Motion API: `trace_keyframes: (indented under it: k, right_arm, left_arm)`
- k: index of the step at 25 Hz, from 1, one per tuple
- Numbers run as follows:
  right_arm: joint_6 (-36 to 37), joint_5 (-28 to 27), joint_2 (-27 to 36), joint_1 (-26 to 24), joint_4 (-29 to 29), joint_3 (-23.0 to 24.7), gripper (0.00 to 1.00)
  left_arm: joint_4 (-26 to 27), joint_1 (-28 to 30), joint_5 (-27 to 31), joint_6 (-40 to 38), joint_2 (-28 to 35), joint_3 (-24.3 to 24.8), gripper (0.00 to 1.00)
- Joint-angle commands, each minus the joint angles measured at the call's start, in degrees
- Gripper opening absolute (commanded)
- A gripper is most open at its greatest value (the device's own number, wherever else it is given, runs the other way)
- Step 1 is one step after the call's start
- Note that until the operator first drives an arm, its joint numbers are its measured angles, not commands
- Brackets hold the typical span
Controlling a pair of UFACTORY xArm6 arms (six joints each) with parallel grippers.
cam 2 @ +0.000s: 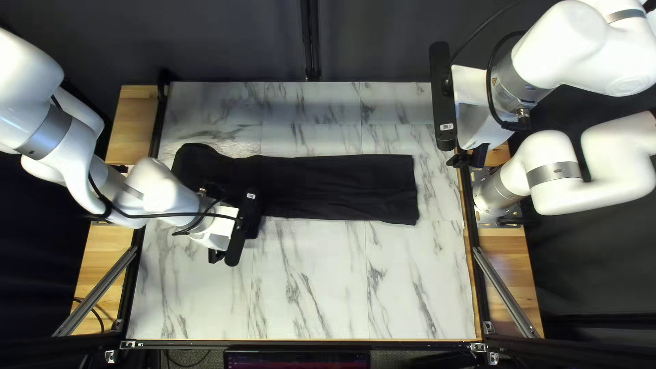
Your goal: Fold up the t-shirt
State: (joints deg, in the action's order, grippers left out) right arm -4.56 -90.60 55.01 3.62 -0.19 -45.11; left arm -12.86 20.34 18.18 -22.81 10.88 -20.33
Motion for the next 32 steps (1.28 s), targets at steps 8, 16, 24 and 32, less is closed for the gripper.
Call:
trace_keyframes:
  k: [8,16,24,32]
  right_arm:
    - [0.0,0.0,0.0,0.0,0.0,0.0,1.00]
    - [0.0,0.0,0.0,0.0,0.0,0.0,1.00]
    - [0.0,0.0,0.0,0.0,0.0,0.0,1.00]
    - [0.0,0.0,0.0,0.0,0.0,0.0,1.00]
  left_arm:
    - [-5.6,4.6,20.6,-17.4,-10.3,-12.1,0.80]
    - [-9.1,4.4,22.2,-21.8,-11.4,-12.7,0.11]
    - [-10.4,4.1,21.1,-22.5,-11.1,-12.0,0.00]
    - [-10.1,5.9,22.5,-23.4,-10.3,-13.1,0.57]
